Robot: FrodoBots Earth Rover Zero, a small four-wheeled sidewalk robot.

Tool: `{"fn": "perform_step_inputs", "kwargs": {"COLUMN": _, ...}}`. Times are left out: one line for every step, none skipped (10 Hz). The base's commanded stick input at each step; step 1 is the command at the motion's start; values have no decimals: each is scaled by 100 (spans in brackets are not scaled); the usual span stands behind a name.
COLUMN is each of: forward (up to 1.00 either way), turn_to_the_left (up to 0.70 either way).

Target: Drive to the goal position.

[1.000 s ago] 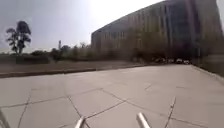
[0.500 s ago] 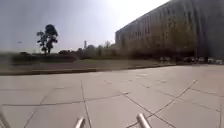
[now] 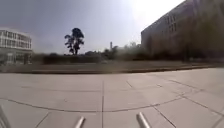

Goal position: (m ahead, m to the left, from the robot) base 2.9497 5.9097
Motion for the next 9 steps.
{"fn": "perform_step_inputs", "kwargs": {"forward": 70, "turn_to_the_left": 35}}
{"fn": "perform_step_inputs", "kwargs": {"forward": 70, "turn_to_the_left": 35}}
{"fn": "perform_step_inputs", "kwargs": {"forward": 70, "turn_to_the_left": 35}}
{"fn": "perform_step_inputs", "kwargs": {"forward": 70, "turn_to_the_left": 35}}
{"fn": "perform_step_inputs", "kwargs": {"forward": 70, "turn_to_the_left": 35}}
{"fn": "perform_step_inputs", "kwargs": {"forward": 70, "turn_to_the_left": 35}}
{"fn": "perform_step_inputs", "kwargs": {"forward": 70, "turn_to_the_left": 35}}
{"fn": "perform_step_inputs", "kwargs": {"forward": 70, "turn_to_the_left": 35}}
{"fn": "perform_step_inputs", "kwargs": {"forward": 70, "turn_to_the_left": 35}}
